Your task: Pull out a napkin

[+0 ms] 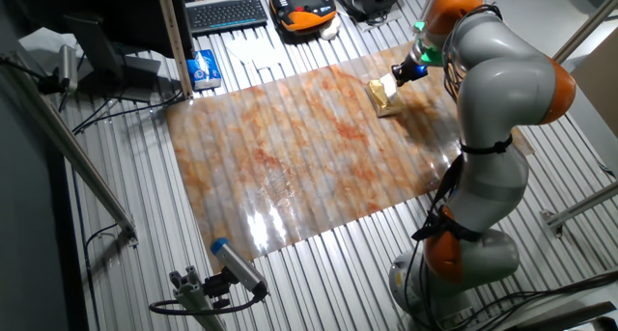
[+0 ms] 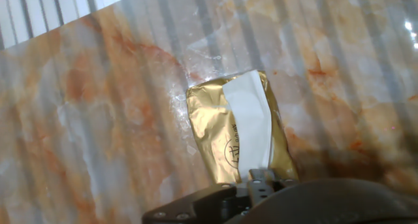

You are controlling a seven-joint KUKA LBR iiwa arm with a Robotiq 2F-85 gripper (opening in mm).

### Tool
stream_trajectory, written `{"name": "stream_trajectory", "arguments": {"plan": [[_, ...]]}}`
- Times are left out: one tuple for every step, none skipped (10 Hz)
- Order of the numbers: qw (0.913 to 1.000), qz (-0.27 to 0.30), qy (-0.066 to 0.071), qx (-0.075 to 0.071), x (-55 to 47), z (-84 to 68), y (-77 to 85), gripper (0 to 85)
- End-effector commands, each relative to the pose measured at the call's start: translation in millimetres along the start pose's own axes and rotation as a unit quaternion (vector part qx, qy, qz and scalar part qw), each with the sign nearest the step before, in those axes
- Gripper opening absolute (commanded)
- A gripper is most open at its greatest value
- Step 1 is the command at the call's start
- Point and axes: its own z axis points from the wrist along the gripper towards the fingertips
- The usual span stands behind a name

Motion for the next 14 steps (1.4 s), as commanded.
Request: {"name": "stream_trajectory", "arguments": {"plan": [[1.0000,0.004,-0.002,0.003,0.1,0.8,-0.2,34.0],[1.0000,0.005,-0.003,0.005,0.0,2.4,-0.4,34.0],[0.9999,0.009,-0.004,0.006,0.3,5.7,-1.4,34.0],[0.9999,0.010,-0.007,0.004,1.1,9.1,-2.7,34.0],[0.9999,0.007,-0.007,0.003,0.7,12.3,-2.7,34.0],[1.0000,0.007,-0.005,0.000,0.5,15.0,-2.6,34.0],[1.0000,0.008,-0.004,0.000,0.3,16.7,-2.6,34.0],[1.0000,0.008,-0.003,0.000,0.1,18.8,-2.6,34.0],[1.0000,0.009,-0.002,0.000,0.2,21.2,-2.8,34.0],[0.9999,0.013,0.000,0.003,-0.1,24.0,-2.7,34.0],[0.9998,0.018,0.000,0.006,-0.3,25.8,-2.7,34.0],[0.9997,0.024,0.000,0.006,-0.1,27.2,-3.0,34.0],[0.9994,0.032,-0.004,0.010,0.2,29.0,-3.3,51.0],[0.9989,0.042,-0.010,0.018,1.1,30.9,-4.3,51.0]]}}
